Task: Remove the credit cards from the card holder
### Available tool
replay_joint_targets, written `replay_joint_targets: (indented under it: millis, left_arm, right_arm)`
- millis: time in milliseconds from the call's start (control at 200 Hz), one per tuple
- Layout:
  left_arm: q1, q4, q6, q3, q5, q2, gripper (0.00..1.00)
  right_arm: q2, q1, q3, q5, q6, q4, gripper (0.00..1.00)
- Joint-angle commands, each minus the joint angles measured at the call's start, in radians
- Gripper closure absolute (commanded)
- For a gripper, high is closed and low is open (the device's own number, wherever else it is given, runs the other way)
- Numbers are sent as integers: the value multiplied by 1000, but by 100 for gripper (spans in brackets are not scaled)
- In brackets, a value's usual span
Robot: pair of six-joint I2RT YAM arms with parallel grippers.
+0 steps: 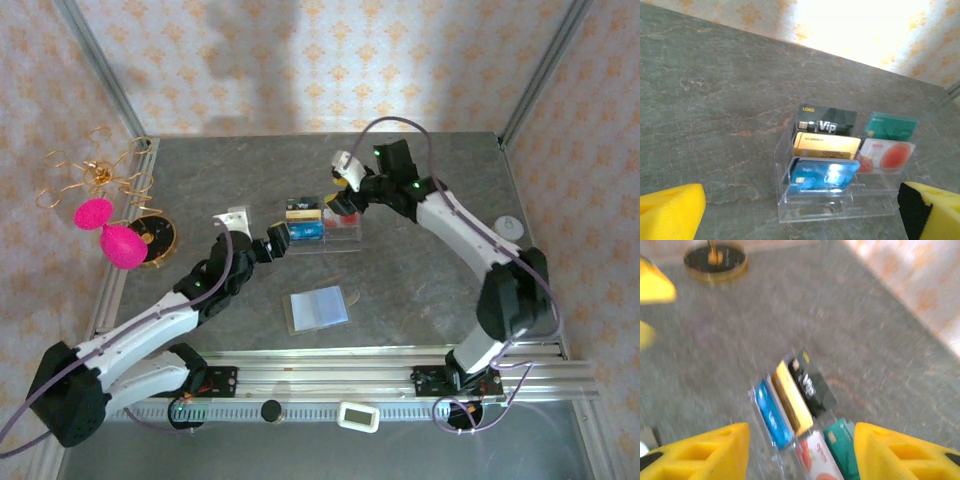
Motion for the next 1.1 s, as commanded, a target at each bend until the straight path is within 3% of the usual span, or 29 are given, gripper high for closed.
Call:
replay_joint_targets:
  millis: [0, 105, 180, 210, 240, 250, 265, 335, 400, 566, 786, 851, 916, 976, 1036, 1091]
  left_arm:
    - [42, 132, 51, 53, -60, 61, 1]
    - [123, 237, 90, 70, -87, 126, 1]
    - [207, 276, 105, 79, -33, 180, 1]
    - [239, 275, 116, 86, -13, 206, 1]
    - [268, 265, 137, 100, -2, 234, 1]
    - [278, 259, 145, 105, -3, 243, 1]
    - [290, 250, 159, 113, -6, 256, 1]
    - [347, 215, 243, 157, -30, 308, 1]
    - [393, 202, 292, 167, -128, 331, 0]
    - [483, 382, 439, 28, -187, 349, 1]
    - [507, 894, 502, -242, -122, 418, 0]
    - [525, 793, 467, -194, -53, 425, 0]
    - [536, 934, 468, -238, 10, 451, 0]
    - [536, 1066, 472, -295, -1, 476, 0]
    - [557, 1083, 441, -333, 39, 469, 0]
    - [564, 1320, 451, -396, 18, 530, 0]
  right_arm:
    - [-94, 1, -148, 120, 437, 433, 43]
    - [-164, 2, -247, 340, 609, 528, 40]
    - [-215, 0, -322, 455, 720, 569, 36]
    - [-236, 0, -358, 480, 759, 594, 30]
    - [-259, 0, -399, 494, 801, 627, 15]
    - [-266, 0, -413, 497, 810, 634, 4]
    - [-277, 0, -432, 498, 827, 652, 0]
    - [-310, 0, -491, 530, 880, 687, 0]
    - [-331, 0, -509, 566, 903, 673, 0]
    - [-365, 1, -510, 668, 945, 598, 0]
    - [-465, -3, -566, 756, 912, 634, 0]
    - [-477, -4, -562, 828, 885, 601, 0]
    - [-489, -16, -579, 921, 879, 595, 0]
    - [-504, -35, -608, 973, 876, 606, 0]
    - [-518, -45, -643, 1007, 848, 631, 0]
    - [-535, -53, -678, 1039, 839, 660, 0]
